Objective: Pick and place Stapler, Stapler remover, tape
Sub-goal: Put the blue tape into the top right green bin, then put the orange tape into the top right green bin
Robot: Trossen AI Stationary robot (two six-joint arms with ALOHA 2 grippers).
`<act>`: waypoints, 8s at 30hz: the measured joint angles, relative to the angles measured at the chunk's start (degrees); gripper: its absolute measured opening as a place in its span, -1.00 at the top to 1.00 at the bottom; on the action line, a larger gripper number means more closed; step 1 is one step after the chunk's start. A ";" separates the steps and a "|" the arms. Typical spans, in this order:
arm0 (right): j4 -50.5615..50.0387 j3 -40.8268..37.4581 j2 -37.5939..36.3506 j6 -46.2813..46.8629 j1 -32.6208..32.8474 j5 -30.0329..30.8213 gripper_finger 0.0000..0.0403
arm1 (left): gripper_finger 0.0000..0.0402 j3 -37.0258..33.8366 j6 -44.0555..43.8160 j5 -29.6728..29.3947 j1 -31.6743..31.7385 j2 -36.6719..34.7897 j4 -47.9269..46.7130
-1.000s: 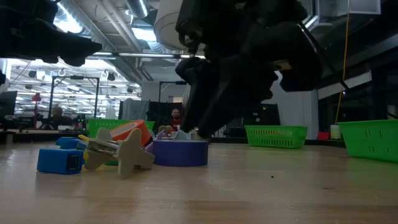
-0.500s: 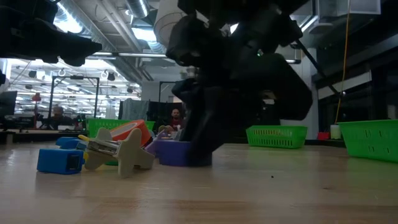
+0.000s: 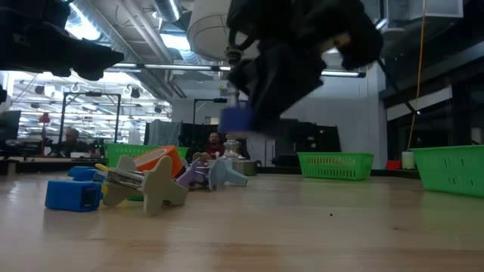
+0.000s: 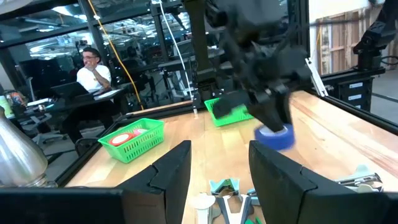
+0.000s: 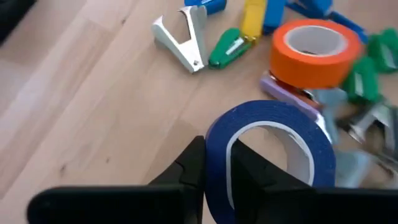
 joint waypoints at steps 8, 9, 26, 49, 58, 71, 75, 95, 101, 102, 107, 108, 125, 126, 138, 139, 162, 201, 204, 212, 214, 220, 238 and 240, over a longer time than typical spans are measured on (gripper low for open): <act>-12.70 0.02 -8.57 -1.90 -6.16 0.14 0.76 | 0.22 0.00 -0.01 -0.01 0.01 -0.02 0.00; -14.19 0.00 -9.61 -2.06 -7.10 0.03 0.75 | 0.22 0.02 0.01 -0.01 -0.01 0.00 0.02; -14.09 -10.54 -22.21 -7.59 -25.56 -3.27 0.75 | 0.22 0.01 0.01 0.01 0.01 0.00 0.01; -5.80 -30.03 -27.94 -6.16 -43.15 7.53 0.74 | 0.22 0.00 0.01 0.03 0.01 0.00 0.00; -6.44 -30.03 -28.14 -7.70 -48.67 7.25 0.74 | 0.22 0.00 0.01 0.02 0.01 0.00 0.00; -6.59 -30.01 -28.12 -5.15 -49.30 10.13 0.37 | 0.22 0.00 0.01 0.01 0.01 0.00 0.02; -6.57 -30.01 -28.12 -0.63 -49.31 15.14 0.21 | 0.22 0.00 0.01 0.01 0.01 0.00 0.00; -9.90 -15.06 -28.07 -0.14 -42.36 13.26 -0.03 | 0.22 0.01 0.01 0.01 0.00 -0.02 0.00; -5.26 -13.41 -27.61 -0.21 -35.16 13.08 -0.03 | 0.22 0.00 0.01 0.01 0.01 0.00 0.00; -4.34 -13.30 -27.35 -0.28 -33.87 13.06 -0.03 | 0.22 0.00 0.01 0.01 0.00 -0.01 0.02; 2.17 -13.18 -25.36 -2.71 -27.55 13.06 -0.03 | 0.22 0.00 0.01 0.01 0.01 -0.01 0.02; 3.37 -13.18 -24.84 -3.84 -26.48 13.05 -0.03 | 0.22 0.00 0.01 0.01 0.00 -0.01 0.02; 9.02 -2.19 -7.60 -11.99 -17.36 6.46 -0.03 | 0.22 0.00 0.01 0.01 0.00 -0.02 0.01; 7.30 0.25 -5.78 -11.99 -17.10 5.91 -0.03 | 0.22 0.01 0.01 0.00 0.01 -0.01 0.01; -8.90 21.35 8.98 -17.52 -11.55 -2.76 -0.03 | 0.22 0.01 0.01 0.01 0.00 -0.02 0.01; -8.83 22.22 9.49 -17.13 -10.86 -3.64 -0.03 | 0.22 0.01 0.01 0.01 0.01 0.00 0.02; 2.12 21.66 19.09 -21.35 -0.92 1.67 -0.03 | 0.22 0.00 0.01 0.04 0.01 0.33 0.07; -17.10 21.64 8.88 -6.20 -2.83 6.53 0.79 | 0.22 0.00 0.01 -0.01 -0.01 0.48 0.00; -22.63 21.70 5.69 -7.14 -5.14 6.45 0.79 | 0.22 0.01 0.01 0.00 0.01 0.48 0.01; -28.42 14.75 -3.10 -7.96 -15.51 4.24 0.79 | 0.22 0.01 0.01 0.00 0.01 0.48 0.00; -26.06 9.82 -6.34 -8.53 -18.40 4.01 0.79 | 0.22 0.01 0.01 0.00 -0.01 0.48 0.00; -16.11 -5.50 -16.79 -10.86 -26.54 4.21 0.79 | 0.22 0.01 0.01 0.01 0.01 0.48 0.02; 1.50 -35.91 -34.24 -1.37 -38.90 19.07 0.75 | 0.22 0.02 0.01 0.01 0.00 0.48 0.00; 4.50 -37.35 -34.13 -1.90 -38.98 22.34 0.75 | 0.22 0.00 0.01 0.01 0.01 0.48 0.02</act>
